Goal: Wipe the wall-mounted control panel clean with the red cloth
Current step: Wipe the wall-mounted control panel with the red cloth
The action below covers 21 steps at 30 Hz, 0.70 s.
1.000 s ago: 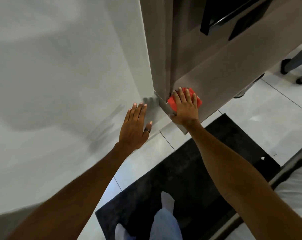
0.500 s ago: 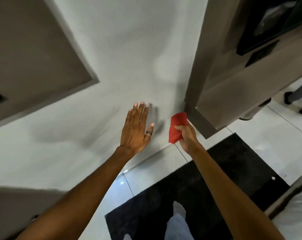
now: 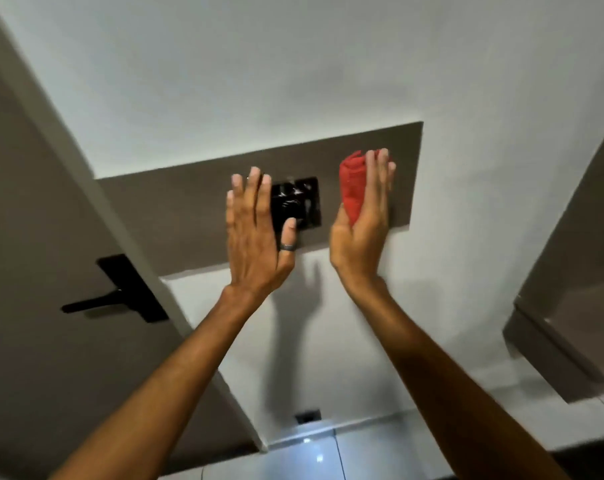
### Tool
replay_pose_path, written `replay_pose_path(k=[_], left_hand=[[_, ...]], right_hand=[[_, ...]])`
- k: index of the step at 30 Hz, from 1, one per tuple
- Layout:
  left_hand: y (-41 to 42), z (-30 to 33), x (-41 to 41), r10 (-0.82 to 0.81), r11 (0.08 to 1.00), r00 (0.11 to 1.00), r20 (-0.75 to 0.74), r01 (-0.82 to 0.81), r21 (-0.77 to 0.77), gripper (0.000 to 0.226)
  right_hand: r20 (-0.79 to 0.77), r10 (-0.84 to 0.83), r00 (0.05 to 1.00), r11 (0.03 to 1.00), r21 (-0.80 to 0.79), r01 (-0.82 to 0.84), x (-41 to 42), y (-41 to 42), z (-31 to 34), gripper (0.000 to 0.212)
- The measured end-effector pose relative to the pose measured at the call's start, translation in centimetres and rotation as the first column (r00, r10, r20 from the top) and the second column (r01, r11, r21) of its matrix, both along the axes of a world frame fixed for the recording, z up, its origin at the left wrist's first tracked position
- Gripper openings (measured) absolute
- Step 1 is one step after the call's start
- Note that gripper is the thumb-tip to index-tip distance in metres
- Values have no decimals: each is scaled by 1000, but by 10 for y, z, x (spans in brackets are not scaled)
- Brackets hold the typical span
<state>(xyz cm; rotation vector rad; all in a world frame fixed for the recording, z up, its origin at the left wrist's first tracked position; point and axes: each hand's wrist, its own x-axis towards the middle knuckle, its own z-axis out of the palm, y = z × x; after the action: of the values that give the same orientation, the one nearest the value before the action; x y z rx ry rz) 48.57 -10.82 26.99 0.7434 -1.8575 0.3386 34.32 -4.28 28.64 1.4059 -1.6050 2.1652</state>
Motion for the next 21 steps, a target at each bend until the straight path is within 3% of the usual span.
replay_pose_path(k=[4,7,10,14,16,19,21], left_hand=[[-27,20,59,111,993,993,-40,-113,-30,68],[-44,22,84,166,984,986,-17,-166,-69,67],[-59,20,93,188,973,981,49,-179,-145,65],[-85,18,91,241,953,961,138,-207,-223,60],[-98,15,88,315,923,938,145,-268,-276,59],[-107,7,82,399,872,912,93,-345,-348,60],[-107,5,75,403,868,914,47,-365,-336,61]], right_hand=[[-405,-38,913,982,155,109,39,-48,-22,73],[-548,-62,834,977,138,163,33,-62,-40,78],[-667,-139,732,979,21,204,5,-73,-46,66],[-796,-351,494,936,-286,205,-27,-102,-33,57],[-767,-401,500,915,-360,182,-22,-110,-24,55],[-642,-379,667,923,-318,219,12,-111,-38,52],[-647,-394,653,915,-341,214,10,-115,-47,52]])
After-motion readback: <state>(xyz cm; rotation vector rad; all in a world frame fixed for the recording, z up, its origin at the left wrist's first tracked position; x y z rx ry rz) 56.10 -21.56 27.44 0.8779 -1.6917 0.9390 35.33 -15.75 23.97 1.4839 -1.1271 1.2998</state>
